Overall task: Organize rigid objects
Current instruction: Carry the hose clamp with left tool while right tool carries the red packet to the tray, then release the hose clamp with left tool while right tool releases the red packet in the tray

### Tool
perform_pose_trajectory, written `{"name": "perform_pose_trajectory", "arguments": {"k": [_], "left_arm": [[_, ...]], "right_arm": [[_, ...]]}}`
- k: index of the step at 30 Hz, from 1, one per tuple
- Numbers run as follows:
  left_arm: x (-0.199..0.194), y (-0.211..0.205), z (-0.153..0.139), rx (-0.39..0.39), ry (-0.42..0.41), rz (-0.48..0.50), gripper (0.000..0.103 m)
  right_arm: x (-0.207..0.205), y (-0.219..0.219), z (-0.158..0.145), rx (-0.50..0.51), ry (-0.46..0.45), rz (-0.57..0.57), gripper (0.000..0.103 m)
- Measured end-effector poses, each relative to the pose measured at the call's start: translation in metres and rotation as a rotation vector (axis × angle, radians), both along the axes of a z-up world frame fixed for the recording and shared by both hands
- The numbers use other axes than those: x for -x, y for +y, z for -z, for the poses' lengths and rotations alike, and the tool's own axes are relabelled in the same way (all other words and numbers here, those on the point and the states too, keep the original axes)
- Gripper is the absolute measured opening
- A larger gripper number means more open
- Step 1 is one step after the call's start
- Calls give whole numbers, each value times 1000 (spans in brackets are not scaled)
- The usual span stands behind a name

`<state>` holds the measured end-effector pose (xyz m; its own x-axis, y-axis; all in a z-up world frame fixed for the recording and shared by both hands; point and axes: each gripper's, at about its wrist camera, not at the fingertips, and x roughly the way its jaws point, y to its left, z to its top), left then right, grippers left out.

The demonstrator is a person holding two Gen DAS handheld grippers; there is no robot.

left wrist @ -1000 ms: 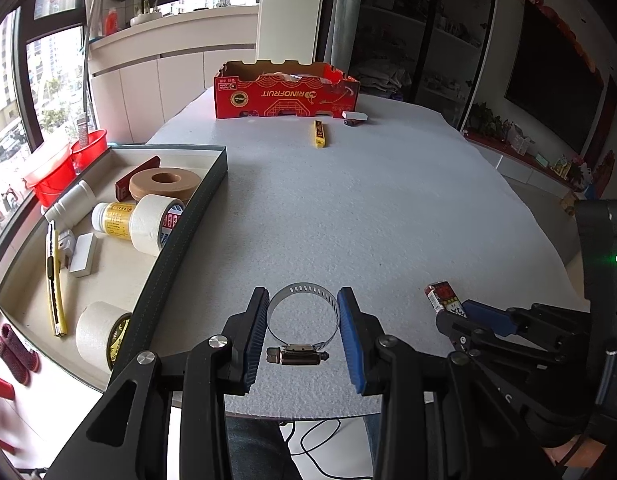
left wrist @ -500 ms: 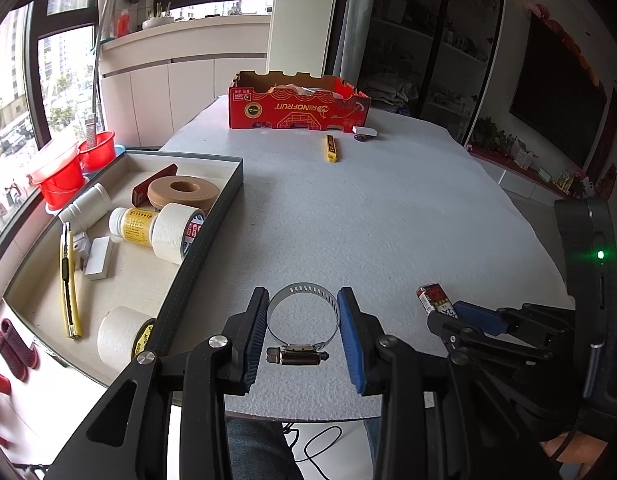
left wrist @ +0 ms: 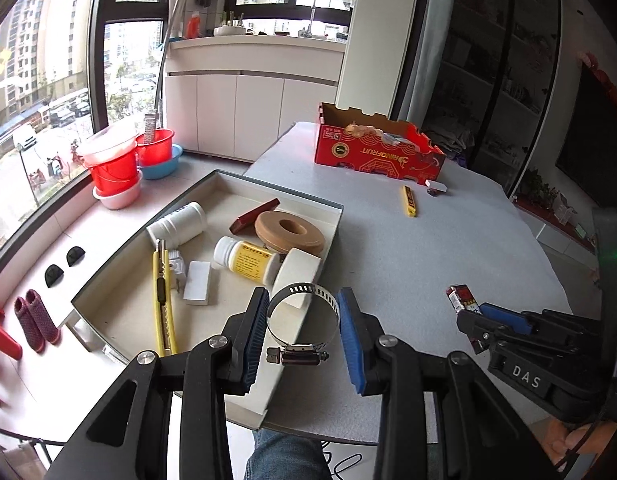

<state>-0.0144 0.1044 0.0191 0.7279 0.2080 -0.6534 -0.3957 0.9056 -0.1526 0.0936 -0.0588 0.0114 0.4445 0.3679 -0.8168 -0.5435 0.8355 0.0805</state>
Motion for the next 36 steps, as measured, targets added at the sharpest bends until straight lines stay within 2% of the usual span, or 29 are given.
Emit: {"name": "perform_pose_trajectory", "arguments": {"k": [6, 14, 22, 36], "left_arm": [[10, 49, 6, -15, 34, -147, 38], [8, 87, 12, -40, 76, -255, 38], [-9, 96, 25, -25, 118, -273, 38], [-33, 102, 41, 3, 170, -285, 38]], "right_arm": [[3, 43, -20, -40, -31, -117, 25], [0, 100, -37, -83, -50, -236, 25], [-4, 135, -34, -89, -39, -290, 25], [-24, 153, -17, -67, 12, -278, 25]]}}
